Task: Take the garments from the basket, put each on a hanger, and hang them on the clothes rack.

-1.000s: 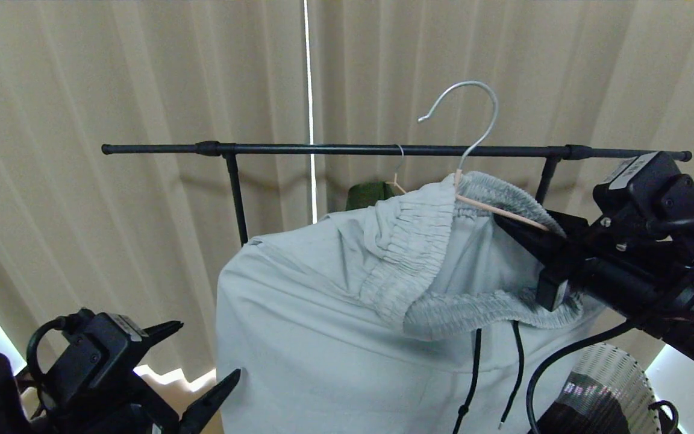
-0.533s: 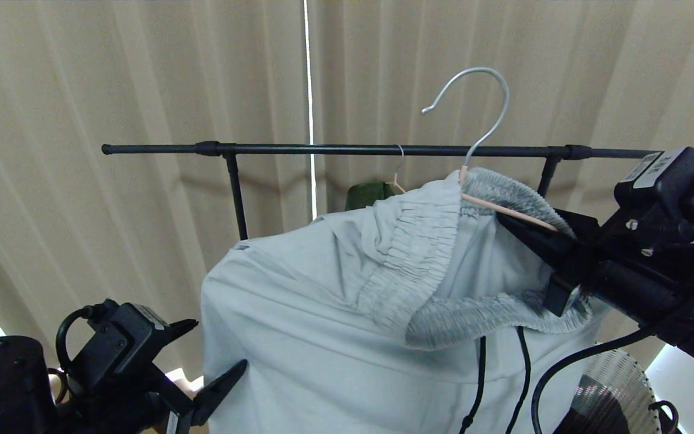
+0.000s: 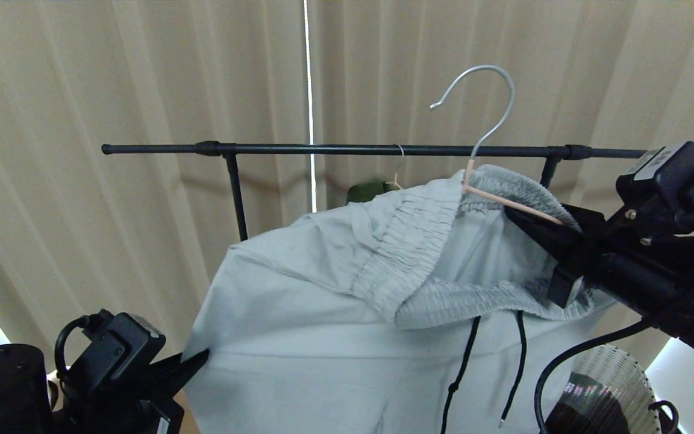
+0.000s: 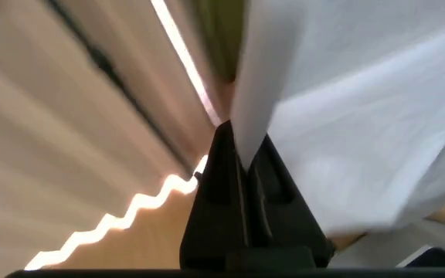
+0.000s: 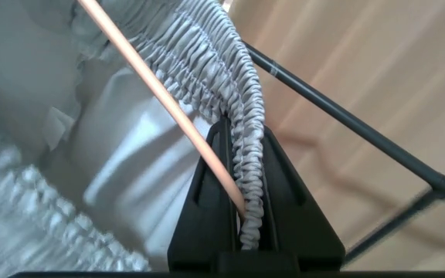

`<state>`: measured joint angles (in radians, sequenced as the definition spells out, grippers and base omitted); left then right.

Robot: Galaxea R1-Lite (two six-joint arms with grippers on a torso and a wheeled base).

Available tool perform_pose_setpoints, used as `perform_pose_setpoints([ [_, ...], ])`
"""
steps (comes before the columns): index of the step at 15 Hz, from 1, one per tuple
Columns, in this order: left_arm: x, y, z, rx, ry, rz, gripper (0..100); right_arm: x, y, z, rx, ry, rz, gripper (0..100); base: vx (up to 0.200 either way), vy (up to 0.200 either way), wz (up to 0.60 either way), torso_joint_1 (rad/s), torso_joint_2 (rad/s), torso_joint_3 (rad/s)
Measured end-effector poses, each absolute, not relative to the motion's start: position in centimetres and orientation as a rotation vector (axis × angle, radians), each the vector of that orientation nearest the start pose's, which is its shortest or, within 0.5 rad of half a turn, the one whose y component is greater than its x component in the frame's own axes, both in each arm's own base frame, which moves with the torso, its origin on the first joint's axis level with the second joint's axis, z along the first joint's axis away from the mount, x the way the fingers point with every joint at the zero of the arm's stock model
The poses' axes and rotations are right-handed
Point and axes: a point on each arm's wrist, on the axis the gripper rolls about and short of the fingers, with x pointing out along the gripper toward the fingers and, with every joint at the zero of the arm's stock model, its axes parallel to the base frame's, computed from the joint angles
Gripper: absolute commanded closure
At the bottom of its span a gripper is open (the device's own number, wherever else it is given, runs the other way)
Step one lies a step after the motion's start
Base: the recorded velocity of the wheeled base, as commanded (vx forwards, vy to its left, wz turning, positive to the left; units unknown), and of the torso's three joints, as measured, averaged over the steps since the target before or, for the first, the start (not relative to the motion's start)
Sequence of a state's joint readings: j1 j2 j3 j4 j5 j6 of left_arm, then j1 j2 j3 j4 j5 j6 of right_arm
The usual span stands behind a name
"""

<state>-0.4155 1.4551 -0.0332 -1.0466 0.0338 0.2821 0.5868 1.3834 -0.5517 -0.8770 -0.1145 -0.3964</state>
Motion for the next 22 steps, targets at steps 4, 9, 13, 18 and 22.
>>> perform_pose_setpoints([
  [4,14.6,-5.1,9.4,0.406,0.343,-0.368,100,19.2,10.8,22.3,-0.372,-0.132,0.395,100,0.000,0.000,0.00,0.000,0.00,0.000],
  [9,14.5,-4.9,9.4,0.405,0.343,-0.353,0,19.4,10.3,22.3,-0.373,-0.128,0.368,100,0.000,0.000,0.00,0.000,0.00,0.000],
  [13,14.1,-4.8,10.1,0.390,0.299,-0.353,0,19.4,10.2,21.9,-0.383,-0.100,0.350,100,0.000,0.000,0.00,0.000,0.00,0.000],
  [18,11.4,-3.7,13.4,0.359,0.062,-0.304,0,18.5,9.5,20.7,-0.427,0.029,0.293,100,0.000,0.000,0.00,0.000,0.00,0.000],
  [22,7.3,-1.2,14.6,0.360,-0.012,-0.141,0,17.8,7.0,18.5,-0.453,0.144,0.180,100,0.000,0.000,0.00,0.000,0.00,0.000],
])
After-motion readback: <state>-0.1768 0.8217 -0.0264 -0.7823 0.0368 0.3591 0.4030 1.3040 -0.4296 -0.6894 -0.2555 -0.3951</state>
